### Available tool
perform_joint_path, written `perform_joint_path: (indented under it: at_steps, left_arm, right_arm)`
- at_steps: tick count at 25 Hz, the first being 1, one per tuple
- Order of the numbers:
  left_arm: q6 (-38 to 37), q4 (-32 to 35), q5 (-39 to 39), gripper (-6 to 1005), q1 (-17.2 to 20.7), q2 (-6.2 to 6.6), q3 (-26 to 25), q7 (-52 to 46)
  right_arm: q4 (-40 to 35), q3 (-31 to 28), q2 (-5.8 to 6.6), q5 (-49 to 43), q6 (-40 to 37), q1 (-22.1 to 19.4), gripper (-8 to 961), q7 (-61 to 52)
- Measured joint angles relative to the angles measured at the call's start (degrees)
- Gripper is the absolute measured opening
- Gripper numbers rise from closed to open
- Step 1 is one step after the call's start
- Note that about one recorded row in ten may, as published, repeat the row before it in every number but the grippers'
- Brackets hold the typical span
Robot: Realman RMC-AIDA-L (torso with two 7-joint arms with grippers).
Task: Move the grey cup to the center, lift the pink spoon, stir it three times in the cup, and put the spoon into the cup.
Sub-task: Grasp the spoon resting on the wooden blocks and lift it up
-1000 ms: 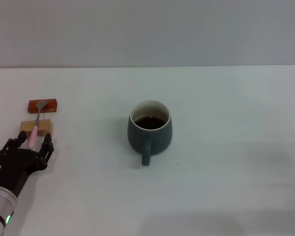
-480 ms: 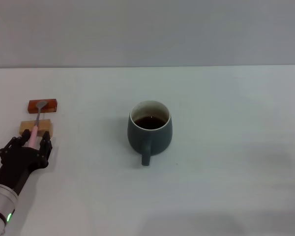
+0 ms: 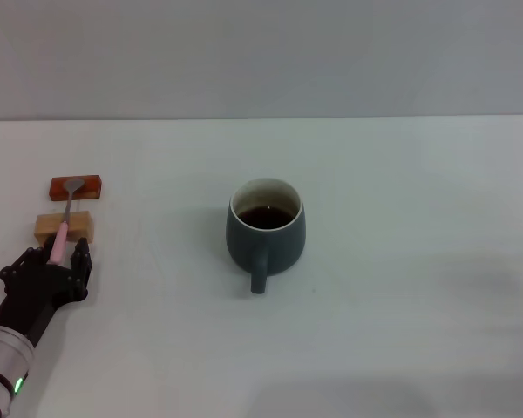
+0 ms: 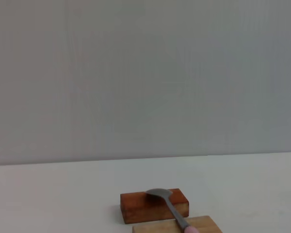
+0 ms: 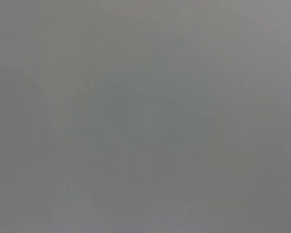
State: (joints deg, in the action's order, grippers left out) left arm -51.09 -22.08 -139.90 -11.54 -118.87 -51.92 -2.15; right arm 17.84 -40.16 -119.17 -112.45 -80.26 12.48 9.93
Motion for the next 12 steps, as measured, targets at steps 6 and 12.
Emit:
perform_joint_path:
  at_steps: [6, 12]
  left_arm:
    - [-0.17, -0.15, 0.04, 406, 0.13, 0.10, -0.02, -0.01]
    - [-1.11, -0.16, 0.07, 408, 0.35, 0.09, 0.19, -0.05]
  right_arm:
    - [0.00, 0.00, 0.00, -0.16, 0.00, 0.15, -1, 0.00]
    - [0.00, 0.00, -0.01, -0.28, 0.19, 0.37, 0, 0.00]
